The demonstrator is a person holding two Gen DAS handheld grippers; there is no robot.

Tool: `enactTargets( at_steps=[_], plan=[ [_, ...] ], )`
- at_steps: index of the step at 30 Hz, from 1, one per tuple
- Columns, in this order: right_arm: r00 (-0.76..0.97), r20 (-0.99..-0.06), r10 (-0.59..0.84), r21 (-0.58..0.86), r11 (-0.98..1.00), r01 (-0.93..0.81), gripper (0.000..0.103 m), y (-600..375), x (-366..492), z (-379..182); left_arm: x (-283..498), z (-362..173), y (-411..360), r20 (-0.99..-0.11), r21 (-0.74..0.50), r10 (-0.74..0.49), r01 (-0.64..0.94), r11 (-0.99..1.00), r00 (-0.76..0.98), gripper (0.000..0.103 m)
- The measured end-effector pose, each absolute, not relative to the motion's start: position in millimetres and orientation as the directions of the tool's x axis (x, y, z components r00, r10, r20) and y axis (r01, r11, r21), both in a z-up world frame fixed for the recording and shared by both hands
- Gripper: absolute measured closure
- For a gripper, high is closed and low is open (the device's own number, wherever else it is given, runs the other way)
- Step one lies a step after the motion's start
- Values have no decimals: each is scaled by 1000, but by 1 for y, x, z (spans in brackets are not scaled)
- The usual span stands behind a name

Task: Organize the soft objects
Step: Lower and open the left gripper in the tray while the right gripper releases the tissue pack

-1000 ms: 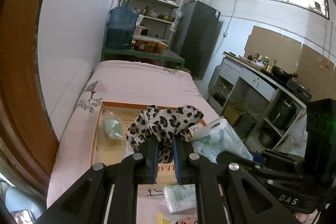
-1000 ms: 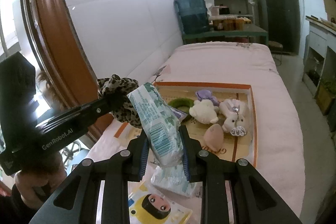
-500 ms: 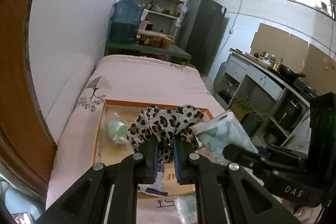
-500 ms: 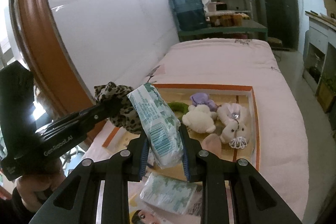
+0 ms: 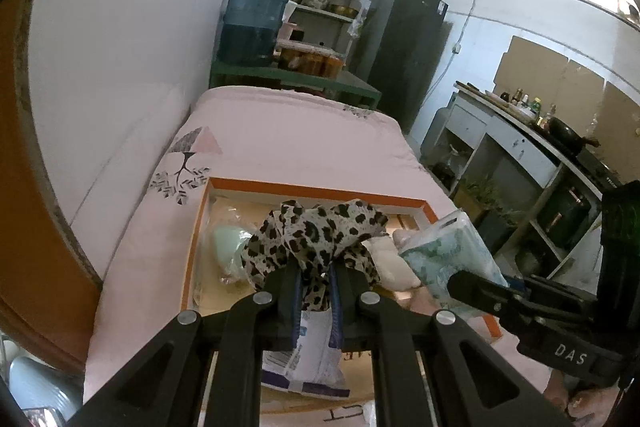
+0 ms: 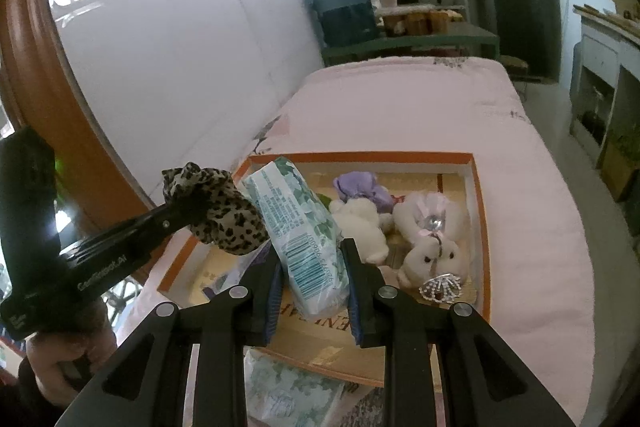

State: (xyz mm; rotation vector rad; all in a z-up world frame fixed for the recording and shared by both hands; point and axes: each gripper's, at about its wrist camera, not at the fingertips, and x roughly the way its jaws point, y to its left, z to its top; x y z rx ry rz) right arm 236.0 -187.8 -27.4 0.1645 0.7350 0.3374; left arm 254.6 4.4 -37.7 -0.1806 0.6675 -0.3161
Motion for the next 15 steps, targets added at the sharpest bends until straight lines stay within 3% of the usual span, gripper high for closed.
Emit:
enactTargets(
  at_steps=[15],
  plan=[
    [614, -685, 391, 294, 920, -258, 76, -175, 256, -68, 277, -62, 2, -620, -266, -325, 198, 943, 714, 91]
  ],
)
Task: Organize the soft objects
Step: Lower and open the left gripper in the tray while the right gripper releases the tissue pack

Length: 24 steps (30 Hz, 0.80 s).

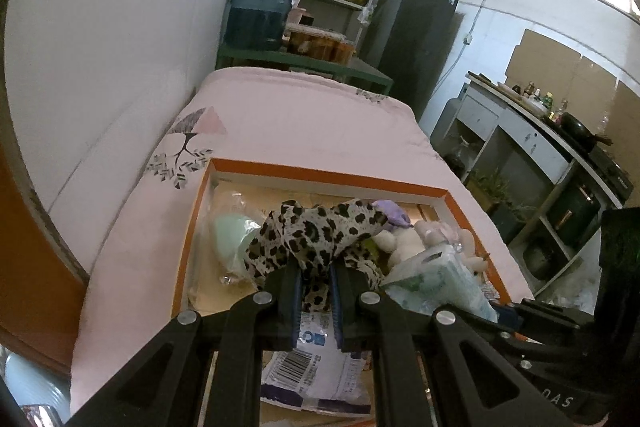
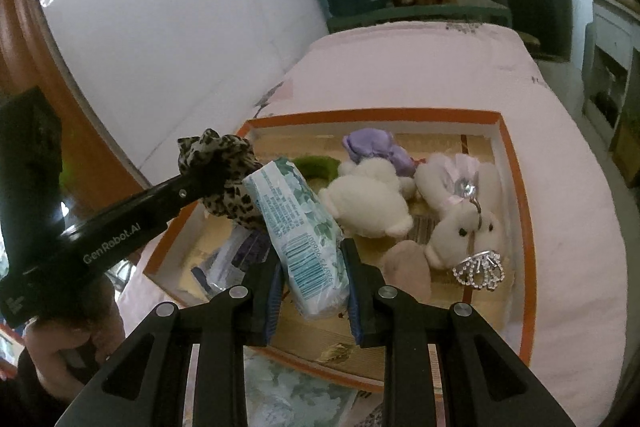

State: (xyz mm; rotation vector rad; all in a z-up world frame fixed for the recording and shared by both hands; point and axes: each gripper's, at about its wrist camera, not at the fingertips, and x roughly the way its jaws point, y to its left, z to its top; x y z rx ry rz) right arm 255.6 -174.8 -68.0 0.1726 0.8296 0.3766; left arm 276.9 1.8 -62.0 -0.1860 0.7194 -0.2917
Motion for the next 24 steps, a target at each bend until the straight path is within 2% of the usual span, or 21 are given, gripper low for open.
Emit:
enactTargets(
  at_steps=[10, 15, 17, 19, 24],
  plan=[
    [599, -698, 392, 299, 920, -254, 74, -173, 263, -79, 286, -75, 7, -637, -283, -327, 182, 942, 698, 89],
    [594, -699, 399, 313, 917, -248, 70, -173, 265, -83, 289, -77, 8, -643, -287, -326, 176, 942, 693, 74],
    [598, -696, 397, 314, 917, -244, 56, -174, 265, -83, 288, -76, 8, -639, -288, -327, 177, 941, 697, 64],
    [603, -692, 396, 314, 918, -243, 47, -174, 266, -83, 286, -75, 7, -631, -285, -327, 182, 941, 703, 57],
    [634, -672, 382, 299, 924, -240, 47, -178, 264, -76, 283, -70, 5, -619, -274, -319, 184, 944, 717, 53]
  ],
)
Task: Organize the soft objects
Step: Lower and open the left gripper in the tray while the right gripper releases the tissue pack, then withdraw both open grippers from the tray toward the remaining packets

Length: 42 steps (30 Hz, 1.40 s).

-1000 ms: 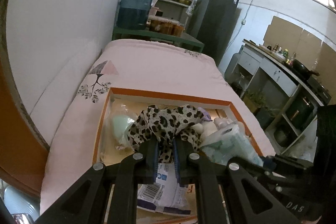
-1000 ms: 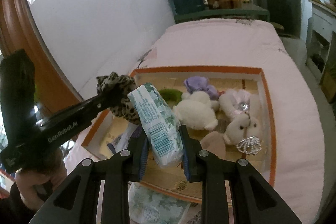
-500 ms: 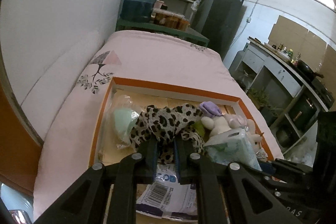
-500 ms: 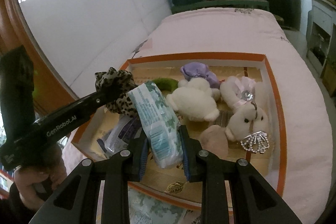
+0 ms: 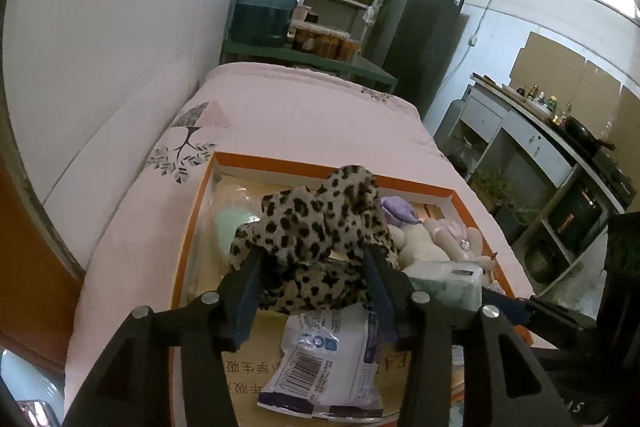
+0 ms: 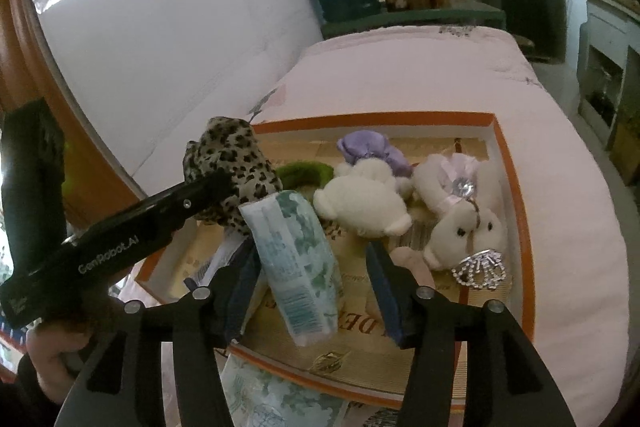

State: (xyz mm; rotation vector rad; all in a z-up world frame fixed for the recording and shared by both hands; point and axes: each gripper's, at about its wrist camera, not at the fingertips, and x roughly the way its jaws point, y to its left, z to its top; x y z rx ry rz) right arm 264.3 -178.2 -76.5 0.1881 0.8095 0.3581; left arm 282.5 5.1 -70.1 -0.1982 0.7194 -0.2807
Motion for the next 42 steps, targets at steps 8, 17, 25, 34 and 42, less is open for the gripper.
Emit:
enactTargets(
  at_steps=[8, 17, 25, 34, 42],
  plan=[
    [646, -663, 378, 302, 925, -231, 47, -184, 263, -71, 275, -61, 6, -600, -267, -311, 182, 946, 737, 53],
    [674, -641, 367, 292, 929, -228, 47, -186, 254, -61, 268, -49, 7, -579, -269, -318, 192, 944, 751, 53],
    [688, -629, 362, 287, 931, -227, 47, -188, 243, -50, 258, -37, 5, -560, -265, -322, 203, 943, 763, 53],
    [702, -614, 360, 279, 931, -234, 47, -188, 227, -37, 244, -27, 4, -548, -262, -326, 212, 941, 771, 53],
    [712, -603, 360, 279, 931, -234, 47, -188, 213, -27, 231, -16, 5, -530, -256, -327, 219, 941, 782, 53]
  ],
)
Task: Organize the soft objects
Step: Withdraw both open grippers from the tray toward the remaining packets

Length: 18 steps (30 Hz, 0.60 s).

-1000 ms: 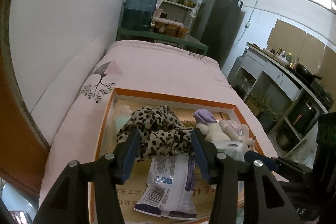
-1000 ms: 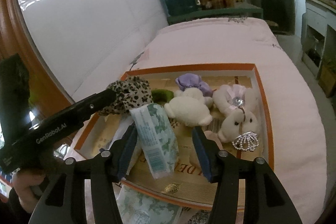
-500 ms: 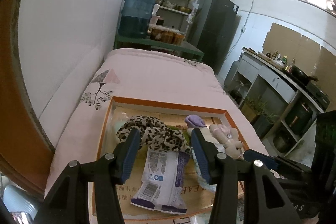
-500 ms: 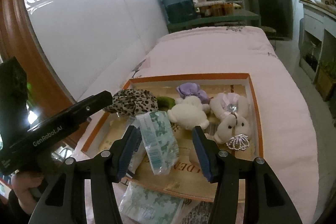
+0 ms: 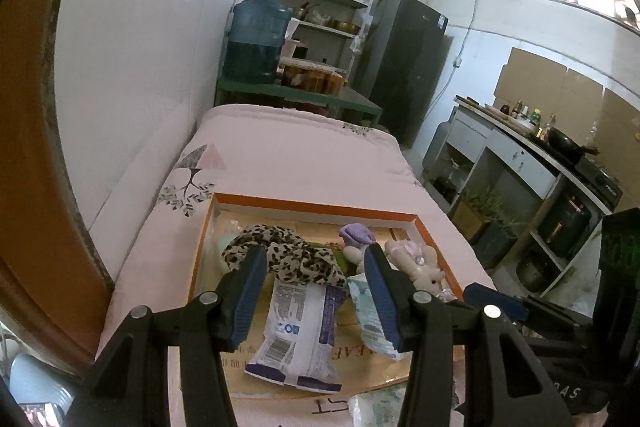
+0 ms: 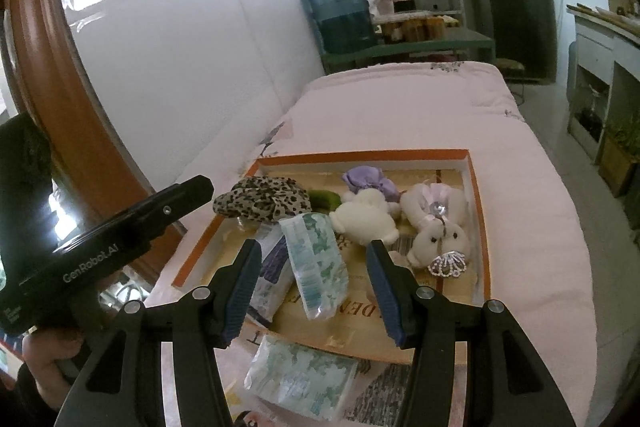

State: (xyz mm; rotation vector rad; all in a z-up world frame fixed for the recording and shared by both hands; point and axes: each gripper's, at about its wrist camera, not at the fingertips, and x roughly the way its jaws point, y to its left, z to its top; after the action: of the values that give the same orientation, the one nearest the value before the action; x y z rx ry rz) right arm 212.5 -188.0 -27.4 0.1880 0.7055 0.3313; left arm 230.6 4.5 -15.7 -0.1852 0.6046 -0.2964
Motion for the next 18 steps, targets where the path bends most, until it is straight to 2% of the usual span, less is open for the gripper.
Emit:
enactTargets(
  at_steps=[9, 18],
  plan=[
    [725, -589, 358, 275, 932, -236, 47, -188, 197, -16, 211, -4, 2, -518, -225, -310, 222, 949, 798, 53],
    [757, -587, 288, 216, 956, -196, 47, -185, 177, -7, 192, 2, 4, -515, -206, -293, 215, 955, 806, 53]
  ],
)
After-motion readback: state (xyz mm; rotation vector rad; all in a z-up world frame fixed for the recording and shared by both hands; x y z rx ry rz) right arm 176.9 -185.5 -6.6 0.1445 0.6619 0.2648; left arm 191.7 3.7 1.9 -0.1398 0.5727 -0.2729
